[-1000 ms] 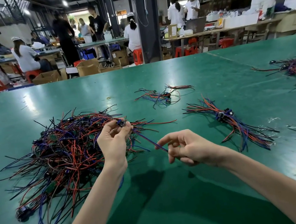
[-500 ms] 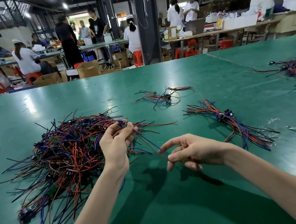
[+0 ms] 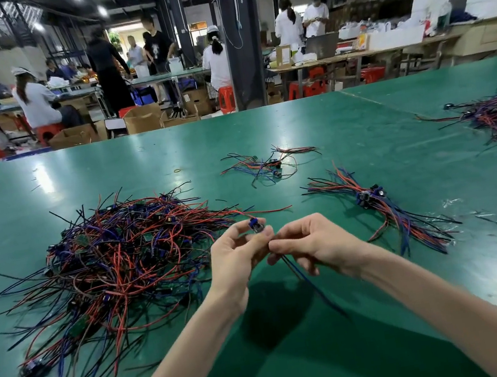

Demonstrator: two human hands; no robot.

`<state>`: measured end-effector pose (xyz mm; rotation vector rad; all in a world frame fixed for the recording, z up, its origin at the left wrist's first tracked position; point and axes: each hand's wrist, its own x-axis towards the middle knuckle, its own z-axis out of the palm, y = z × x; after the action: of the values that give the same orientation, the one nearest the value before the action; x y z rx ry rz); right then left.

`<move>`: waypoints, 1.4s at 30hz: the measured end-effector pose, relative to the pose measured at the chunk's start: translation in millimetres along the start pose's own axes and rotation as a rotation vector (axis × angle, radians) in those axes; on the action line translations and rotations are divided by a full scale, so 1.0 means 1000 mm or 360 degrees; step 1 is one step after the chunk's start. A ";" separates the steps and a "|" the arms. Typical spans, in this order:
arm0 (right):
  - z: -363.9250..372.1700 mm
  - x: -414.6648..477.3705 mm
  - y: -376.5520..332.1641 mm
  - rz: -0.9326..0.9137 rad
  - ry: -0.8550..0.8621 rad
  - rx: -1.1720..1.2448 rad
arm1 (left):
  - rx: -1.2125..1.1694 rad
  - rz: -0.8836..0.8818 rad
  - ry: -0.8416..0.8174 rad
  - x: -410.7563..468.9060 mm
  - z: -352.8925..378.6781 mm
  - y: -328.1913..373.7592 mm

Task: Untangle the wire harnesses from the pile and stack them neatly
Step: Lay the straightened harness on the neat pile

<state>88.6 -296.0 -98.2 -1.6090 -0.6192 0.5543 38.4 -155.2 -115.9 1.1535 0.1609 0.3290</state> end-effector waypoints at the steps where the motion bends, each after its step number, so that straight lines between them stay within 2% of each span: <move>1: 0.002 0.000 0.001 -0.0008 0.0031 -0.0004 | 0.0021 0.0013 -0.0013 0.000 -0.001 -0.002; 6: -0.003 0.000 -0.004 -0.0066 0.0185 0.0109 | 0.0016 -0.0018 -0.0142 0.005 -0.001 0.000; 9: -0.025 0.003 -0.017 -0.0167 0.0420 0.0121 | 0.0067 -0.0120 -0.0238 0.005 0.002 -0.002; 12: -0.064 0.006 -0.030 -0.0218 0.0696 0.0050 | 0.0184 -0.0186 -0.0209 0.005 0.001 -0.007; 14: -0.092 0.005 -0.031 -0.0109 0.0829 -0.0053 | 0.0191 -0.0207 -0.0159 0.005 -0.001 -0.009; 16: -0.119 0.001 -0.024 0.0126 0.0914 -0.0247 | 0.0167 -0.0215 -0.0115 0.008 -0.005 -0.009; 19: -0.150 -0.007 -0.008 0.0529 0.1038 -0.0815 | 0.0179 -0.0206 -0.0088 0.010 -0.007 -0.008; 21: -0.160 -0.008 0.000 0.0680 0.1134 -0.1087 | 0.0189 -0.0196 -0.0095 0.011 -0.008 -0.008; 28: -0.157 -0.007 0.009 0.0907 0.1334 -0.1382 | 0.0207 -0.0194 -0.0112 0.009 -0.004 -0.011; 34: -0.140 -0.010 0.005 0.0966 0.1375 -0.1524 | 0.0255 -0.0165 -0.0132 0.006 -0.002 -0.012; 36: -0.129 -0.009 0.004 0.0927 0.1365 -0.1691 | 0.0342 -0.0131 -0.0154 0.004 -0.002 -0.013; 39: -0.096 -0.001 0.008 0.0645 0.1339 -0.1988 | 0.0702 0.0004 -0.0241 -0.001 -0.003 -0.018; 42: -0.056 0.010 0.017 0.0197 0.1145 -0.2131 | 0.1211 0.0425 -0.0401 -0.011 -0.001 -0.022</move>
<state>134.4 -331.8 -108.5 -2.8829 -0.2967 -0.5392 31.9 -165.8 -136.6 1.9664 -0.1059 0.3647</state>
